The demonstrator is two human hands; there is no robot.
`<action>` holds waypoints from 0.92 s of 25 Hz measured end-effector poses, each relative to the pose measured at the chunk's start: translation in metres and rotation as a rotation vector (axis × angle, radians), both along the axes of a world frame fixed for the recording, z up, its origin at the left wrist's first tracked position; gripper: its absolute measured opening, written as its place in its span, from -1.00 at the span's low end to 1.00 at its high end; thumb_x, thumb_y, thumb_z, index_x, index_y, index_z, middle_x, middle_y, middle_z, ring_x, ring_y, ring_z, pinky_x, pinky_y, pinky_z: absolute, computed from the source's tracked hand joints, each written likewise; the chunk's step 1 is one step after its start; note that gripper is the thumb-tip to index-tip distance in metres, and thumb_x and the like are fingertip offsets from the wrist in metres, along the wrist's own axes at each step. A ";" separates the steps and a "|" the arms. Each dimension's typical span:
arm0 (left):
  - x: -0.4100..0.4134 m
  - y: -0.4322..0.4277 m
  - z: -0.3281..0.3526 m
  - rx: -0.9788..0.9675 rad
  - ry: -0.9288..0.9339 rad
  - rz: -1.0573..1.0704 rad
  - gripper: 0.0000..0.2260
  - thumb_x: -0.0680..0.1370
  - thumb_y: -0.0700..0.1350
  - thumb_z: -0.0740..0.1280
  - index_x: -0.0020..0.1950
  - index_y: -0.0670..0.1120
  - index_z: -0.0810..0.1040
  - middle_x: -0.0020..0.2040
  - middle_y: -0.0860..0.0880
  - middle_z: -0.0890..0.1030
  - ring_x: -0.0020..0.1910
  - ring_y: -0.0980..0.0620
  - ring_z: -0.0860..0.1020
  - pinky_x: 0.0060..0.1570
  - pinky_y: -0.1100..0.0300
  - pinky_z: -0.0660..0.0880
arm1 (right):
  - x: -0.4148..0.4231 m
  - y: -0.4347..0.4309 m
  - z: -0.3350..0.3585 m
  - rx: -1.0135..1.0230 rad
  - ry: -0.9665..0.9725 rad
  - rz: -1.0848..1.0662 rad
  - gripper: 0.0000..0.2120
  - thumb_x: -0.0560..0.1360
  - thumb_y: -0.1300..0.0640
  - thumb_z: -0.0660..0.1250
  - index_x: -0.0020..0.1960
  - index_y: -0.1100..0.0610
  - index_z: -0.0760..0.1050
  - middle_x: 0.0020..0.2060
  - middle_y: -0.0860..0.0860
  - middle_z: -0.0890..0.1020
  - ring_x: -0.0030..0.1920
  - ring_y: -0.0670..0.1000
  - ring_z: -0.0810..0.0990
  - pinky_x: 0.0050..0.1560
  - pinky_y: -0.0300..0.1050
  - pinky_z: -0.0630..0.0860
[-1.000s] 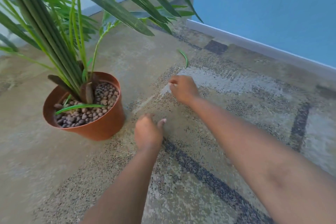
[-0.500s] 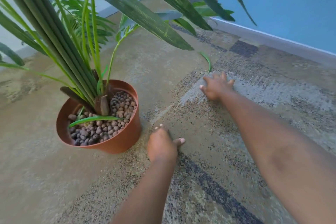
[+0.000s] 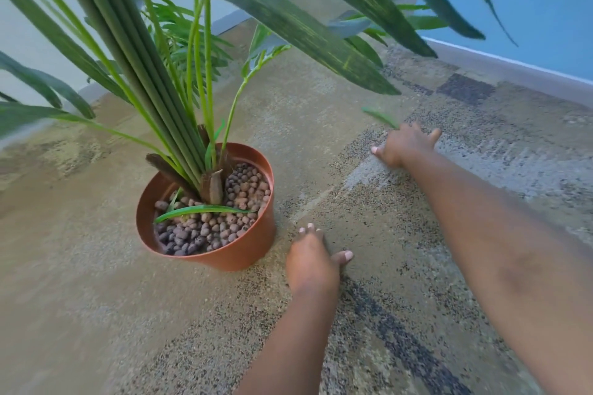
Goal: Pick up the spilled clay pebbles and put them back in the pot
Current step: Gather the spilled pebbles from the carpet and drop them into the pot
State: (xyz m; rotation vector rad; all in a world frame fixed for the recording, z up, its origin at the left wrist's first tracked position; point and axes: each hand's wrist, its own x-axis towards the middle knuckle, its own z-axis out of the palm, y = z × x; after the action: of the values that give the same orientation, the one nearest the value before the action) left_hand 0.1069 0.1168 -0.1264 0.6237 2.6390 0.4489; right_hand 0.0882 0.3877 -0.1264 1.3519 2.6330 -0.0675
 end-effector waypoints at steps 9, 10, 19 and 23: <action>0.000 -0.012 0.057 0.338 -0.093 0.211 -0.76 0.50 -0.07 0.44 0.15 -0.06 0.60 0.00 -0.04 0.69 -0.32 0.18 0.57 -0.33 0.41 0.53 | 0.091 -0.117 0.079 -0.127 1.063 -0.071 -0.91 0.43 0.24 0.47 -0.07 0.22 0.62 -0.23 0.04 0.66 -0.31 -0.05 0.60 -0.32 -0.41 0.38; 0.001 -0.016 0.070 0.439 0.037 0.231 -0.84 0.51 -0.13 0.43 0.09 -0.07 0.64 -0.04 -0.02 0.71 -0.30 0.20 0.58 -0.31 0.42 0.53 | 0.093 -0.130 0.095 -0.152 1.103 0.000 -0.88 0.42 0.24 0.49 -0.07 0.19 0.60 -0.26 0.00 0.63 -0.32 -0.07 0.59 -0.31 -0.45 0.37; -0.013 -0.106 0.099 1.000 0.475 0.785 -0.94 0.48 -0.18 0.47 -0.14 -0.06 0.62 -0.18 -0.05 0.67 -0.24 0.07 0.61 -0.11 0.23 0.60 | 0.001 -0.226 0.127 0.058 0.855 0.917 -0.84 0.34 0.32 0.42 -0.12 0.13 0.62 -0.31 0.03 0.66 -0.27 0.11 0.56 -0.49 -0.04 0.50; -0.015 -0.104 0.093 0.982 0.362 0.884 -0.96 0.48 -0.14 0.47 -0.13 -0.08 0.65 -0.20 -0.03 0.68 -0.22 0.02 0.64 -0.14 0.08 0.62 | -0.014 -0.232 0.113 0.114 0.693 0.962 -0.90 0.32 0.23 0.48 -0.17 0.10 0.65 -0.31 0.02 0.67 -0.28 0.10 0.56 -0.43 -0.20 0.31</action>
State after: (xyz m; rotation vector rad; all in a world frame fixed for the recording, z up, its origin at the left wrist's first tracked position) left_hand 0.0919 0.0132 -0.0330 -0.3426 2.7625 2.1018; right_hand 0.0738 0.1555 -0.0134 -0.1006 3.5895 -0.2916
